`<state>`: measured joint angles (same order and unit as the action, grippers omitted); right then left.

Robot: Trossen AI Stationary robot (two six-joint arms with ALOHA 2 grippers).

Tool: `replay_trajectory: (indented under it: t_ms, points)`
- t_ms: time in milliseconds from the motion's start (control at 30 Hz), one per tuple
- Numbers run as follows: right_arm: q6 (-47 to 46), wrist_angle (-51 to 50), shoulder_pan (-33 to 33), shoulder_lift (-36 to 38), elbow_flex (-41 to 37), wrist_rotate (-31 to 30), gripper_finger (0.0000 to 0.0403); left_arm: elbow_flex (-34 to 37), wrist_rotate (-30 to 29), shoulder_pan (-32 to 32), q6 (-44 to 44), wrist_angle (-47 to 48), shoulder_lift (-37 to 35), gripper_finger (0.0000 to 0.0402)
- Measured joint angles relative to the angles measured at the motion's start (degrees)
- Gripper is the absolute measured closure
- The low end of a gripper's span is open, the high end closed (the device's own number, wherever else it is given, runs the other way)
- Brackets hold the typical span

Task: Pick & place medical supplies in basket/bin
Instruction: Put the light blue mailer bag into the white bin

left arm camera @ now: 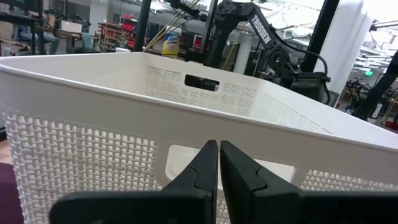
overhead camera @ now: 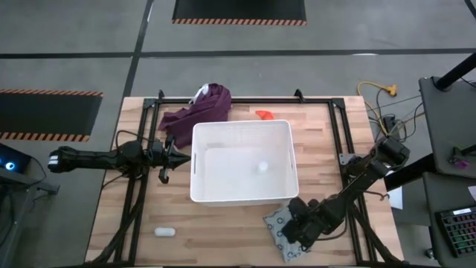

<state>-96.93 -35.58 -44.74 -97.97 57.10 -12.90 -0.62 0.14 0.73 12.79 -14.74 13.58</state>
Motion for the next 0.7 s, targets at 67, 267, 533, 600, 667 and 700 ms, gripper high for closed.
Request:
replay_trajectory:
  t_ms: [67,267,533,600,667,700]
  points:
    - [1.3,-0.2,-0.1,0.0,-0.1,-0.1,0.0183,0.0,0.1,0.0,0.0,0.0,0.0,0.0402]
    - [5.3,0.0,-0.1,0.2,-0.3,0.5,0.0230,0.0,0.0,0.0,0.0,0.0,0.0,0.0402]
    - [5.9,-0.2,-0.1,0.2,-0.8,3.7,0.0340,0.0,0.0,0.0,0.0,0.0,0.0,0.0402]
    - [6.0,-0.1,-0.1,0.2,-0.7,5.1,0.0365,0.0,0.0,0.0,0.0,0.0,0.0,0.0402]
    - [6.9,-0.2,-0.1,0.3,-0.3,5.7,0.0384,0.0,0.0,0.0,0.0,0.0,0.0,0.0402]
    - [7.5,-0.2,-0.2,0.5,0.1,6.1,0.0388,0.0,0.0,0.0,0.0,0.0,0.0,0.0402]
